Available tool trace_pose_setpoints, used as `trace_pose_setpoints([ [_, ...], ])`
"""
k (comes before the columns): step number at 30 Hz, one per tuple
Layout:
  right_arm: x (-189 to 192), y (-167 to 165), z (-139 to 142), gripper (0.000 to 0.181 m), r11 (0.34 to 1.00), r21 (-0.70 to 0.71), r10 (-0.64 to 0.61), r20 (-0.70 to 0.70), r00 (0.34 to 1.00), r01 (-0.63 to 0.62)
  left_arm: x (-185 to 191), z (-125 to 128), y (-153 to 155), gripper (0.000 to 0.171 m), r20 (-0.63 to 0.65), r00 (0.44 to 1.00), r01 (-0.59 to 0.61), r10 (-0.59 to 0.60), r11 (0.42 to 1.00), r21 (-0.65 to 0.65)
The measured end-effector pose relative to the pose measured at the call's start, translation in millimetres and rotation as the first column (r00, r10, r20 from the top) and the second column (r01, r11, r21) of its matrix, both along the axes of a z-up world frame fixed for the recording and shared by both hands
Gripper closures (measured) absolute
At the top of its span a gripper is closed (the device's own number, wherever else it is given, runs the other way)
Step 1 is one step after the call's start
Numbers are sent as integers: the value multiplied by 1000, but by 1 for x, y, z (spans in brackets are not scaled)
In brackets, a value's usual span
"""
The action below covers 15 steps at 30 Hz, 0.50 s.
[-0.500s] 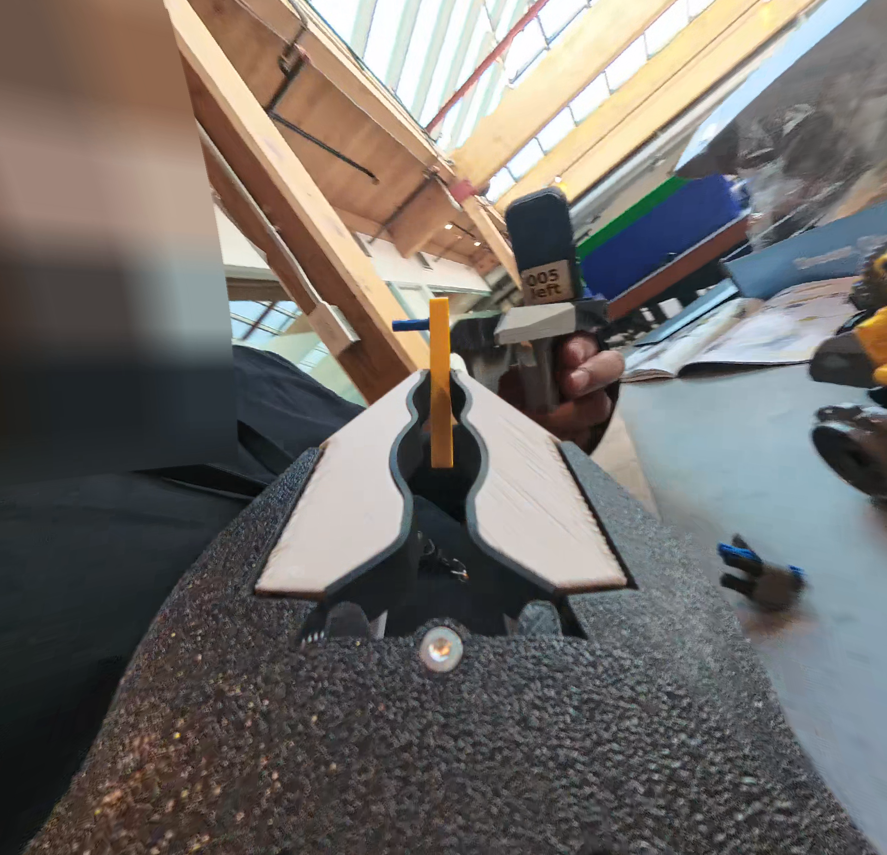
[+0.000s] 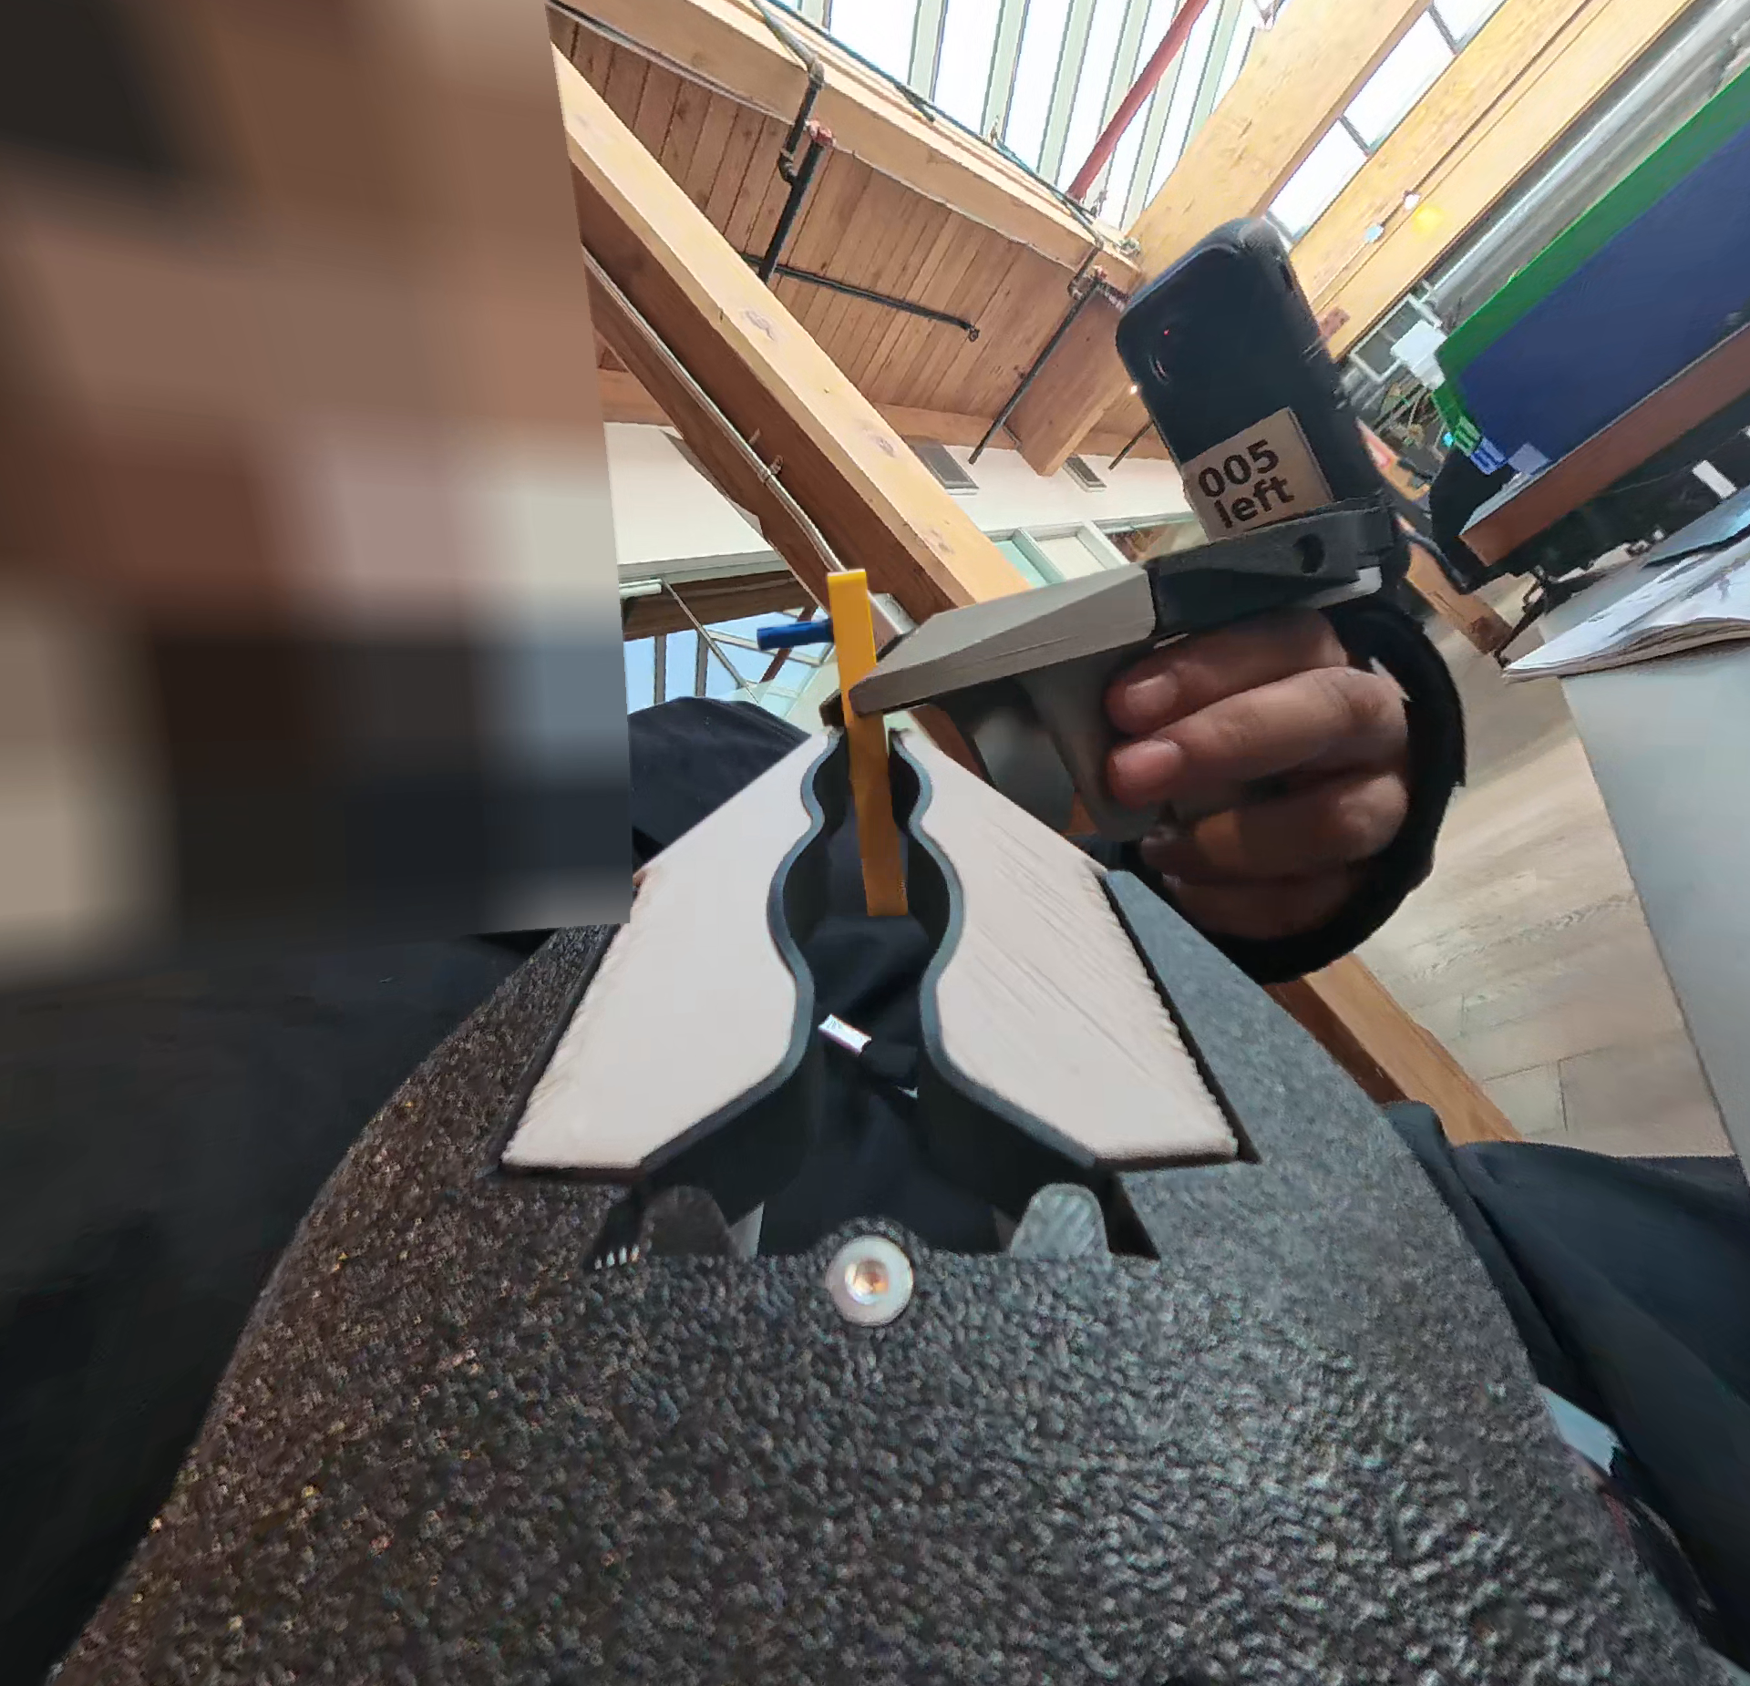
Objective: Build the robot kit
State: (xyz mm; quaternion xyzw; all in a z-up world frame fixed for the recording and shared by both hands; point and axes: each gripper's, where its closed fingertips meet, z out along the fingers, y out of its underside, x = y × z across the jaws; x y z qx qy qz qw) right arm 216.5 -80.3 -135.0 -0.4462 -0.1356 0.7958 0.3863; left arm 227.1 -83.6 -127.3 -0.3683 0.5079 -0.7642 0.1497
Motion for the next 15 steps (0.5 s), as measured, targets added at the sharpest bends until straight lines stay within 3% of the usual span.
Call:
trace_pose_setpoints([
  [5,-8,-8,-4,174,997,-11,79,5,997,-79,-6,3,-5,164,11,999,35,-34,998,-55],
  [8,-9,-7,-6,174,996,-28,82,4,997,-82,-7,0,-4,164,14,1000,-6,6,1000,-23],
  [12,9,18,-22,172,993,-81,-77,124,989,87,0,-9,24,165,-92,984,-149,153,987,53],
  [15,32,31,-39,169,966,-37,-228,332,915,254,5,-33,55,165,-235,910,-277,341,923,268],
])
